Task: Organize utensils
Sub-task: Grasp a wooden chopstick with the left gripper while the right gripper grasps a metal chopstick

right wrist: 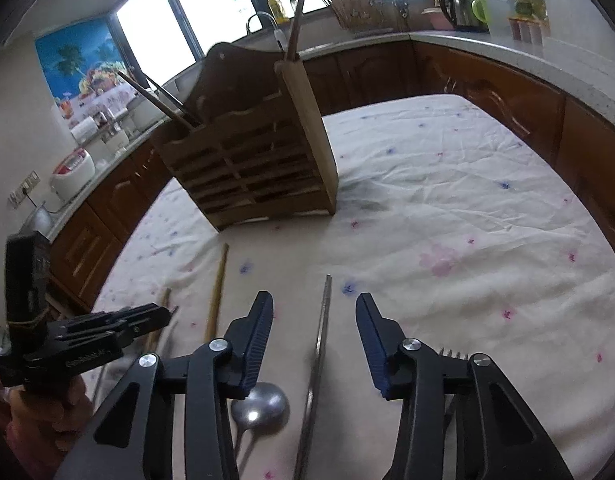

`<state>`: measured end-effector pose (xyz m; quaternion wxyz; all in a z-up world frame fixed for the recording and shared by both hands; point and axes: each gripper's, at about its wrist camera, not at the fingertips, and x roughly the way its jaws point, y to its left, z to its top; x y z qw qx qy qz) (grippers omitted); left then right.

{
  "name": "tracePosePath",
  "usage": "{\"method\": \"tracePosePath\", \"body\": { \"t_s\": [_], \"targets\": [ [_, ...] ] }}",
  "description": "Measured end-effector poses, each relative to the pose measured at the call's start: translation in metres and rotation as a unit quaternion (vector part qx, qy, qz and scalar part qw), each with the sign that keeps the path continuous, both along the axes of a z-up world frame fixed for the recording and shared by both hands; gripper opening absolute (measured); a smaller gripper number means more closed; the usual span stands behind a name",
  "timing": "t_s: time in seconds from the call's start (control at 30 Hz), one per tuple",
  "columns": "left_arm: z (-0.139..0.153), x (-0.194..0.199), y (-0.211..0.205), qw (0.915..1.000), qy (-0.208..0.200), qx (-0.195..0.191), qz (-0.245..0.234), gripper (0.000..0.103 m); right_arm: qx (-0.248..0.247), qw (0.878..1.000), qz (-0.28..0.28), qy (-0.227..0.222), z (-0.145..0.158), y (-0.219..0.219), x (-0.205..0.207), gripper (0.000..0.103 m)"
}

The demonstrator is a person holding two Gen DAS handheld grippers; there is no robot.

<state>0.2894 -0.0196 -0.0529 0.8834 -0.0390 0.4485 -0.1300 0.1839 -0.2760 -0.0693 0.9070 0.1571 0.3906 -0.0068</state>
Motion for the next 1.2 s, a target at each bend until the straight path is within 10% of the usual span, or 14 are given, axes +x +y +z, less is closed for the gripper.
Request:
{"method": "tracePosePath", "body": {
  "t_s": [0.6,0.67,1.2],
  "targets": [
    [-0.005,0.017,-0.004,1.0000,-0.004,0.002,-0.008,0.007,-0.129,0.988,0.047,0.072,-0.018,0.031,0.044,0.018],
    [-0.005,0.016,-0.003,0.9999,-0.004,0.008,-0.012,0.006,-0.124,0.989,0.047,0.069,-0.018,0.031,0.043,0.006],
    [0.042,-0.022,0.017,0.9983,-0.035,-0.043,-0.015,0.003,-0.026,0.999,0.040,-0.007,0.034,0.016,0.011,0.003]
  ]
}}
